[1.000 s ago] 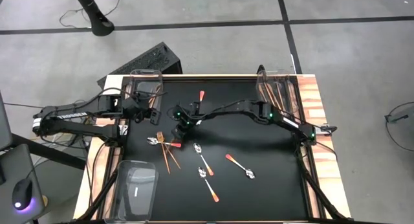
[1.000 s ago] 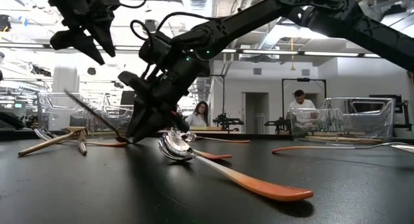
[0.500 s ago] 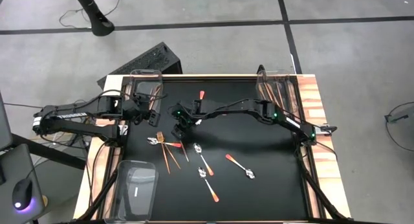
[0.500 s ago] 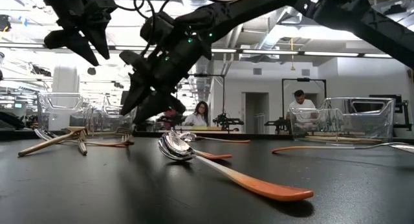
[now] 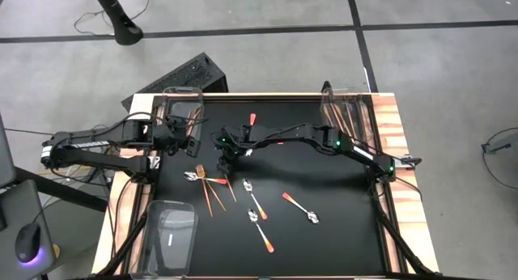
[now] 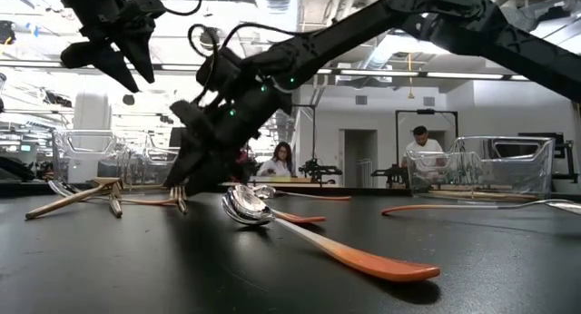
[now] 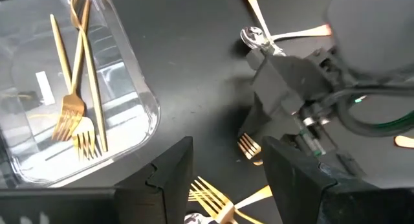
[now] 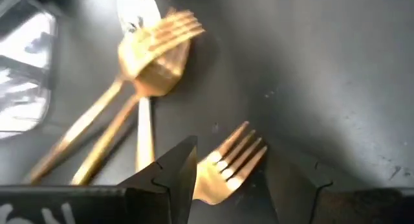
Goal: Sort silverware by color (type)
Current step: Put the gold fork into the top left transparent bin
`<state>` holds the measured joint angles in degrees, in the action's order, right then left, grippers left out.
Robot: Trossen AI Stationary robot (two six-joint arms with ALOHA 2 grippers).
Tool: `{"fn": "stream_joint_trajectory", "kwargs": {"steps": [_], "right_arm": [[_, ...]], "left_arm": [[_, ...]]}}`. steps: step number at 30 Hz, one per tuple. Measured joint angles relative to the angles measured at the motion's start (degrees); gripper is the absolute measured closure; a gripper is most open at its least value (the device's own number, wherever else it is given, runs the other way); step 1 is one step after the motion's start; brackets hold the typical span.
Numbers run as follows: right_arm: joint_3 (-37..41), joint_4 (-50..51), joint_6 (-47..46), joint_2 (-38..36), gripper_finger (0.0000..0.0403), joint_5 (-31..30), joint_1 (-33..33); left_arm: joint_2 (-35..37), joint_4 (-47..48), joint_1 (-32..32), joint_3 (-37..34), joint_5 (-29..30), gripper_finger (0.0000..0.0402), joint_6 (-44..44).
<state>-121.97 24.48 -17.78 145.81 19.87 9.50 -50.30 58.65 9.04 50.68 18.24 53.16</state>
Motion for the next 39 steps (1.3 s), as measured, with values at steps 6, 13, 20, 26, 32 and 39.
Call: {"fn": "stream_joint_trajectory", "kwargs": {"steps": [6, 13, 20, 26, 32, 39], "right_arm": [[-0.3, 2.7, 0.5, 0.6, 0.0219, -0.3, -0.5], [-0.2, 3.3, 1.4, 0.6, 0.0321, -0.4, -0.3], [-0.2, 3.1, 1.6, 0.6, 0.0391, 2.8, -0.3], [0.0, 6.3, 1.2, -2.3, 0.0398, 0.4, -0.5], [0.0, 10.1, 1.4, -10.1, 0.0400, -6.2, 0.1], [0.0, 10.7, 2.4, -21.8, 0.0402, -13.0, 2.5]], "left_arm": [[0.0, 0.0, -0.1, 0.0, -0.3, 0.0231, 0.1], [0.0, -0.1, -0.1, 0.0, 0.0, 0.0231, 0.1], [0.0, -0.1, -0.1, 0.0, 0.1, 0.0231, -0.1], [0.0, 0.0, -0.1, 0.0, 0.1, 0.0231, -1.5], [0.0, -0.9, -0.1, 0.0, 0.2, 0.0231, -3.8], [0.0, -12.1, -0.1, 0.0, 0.1, 0.0231, -13.1]]}}
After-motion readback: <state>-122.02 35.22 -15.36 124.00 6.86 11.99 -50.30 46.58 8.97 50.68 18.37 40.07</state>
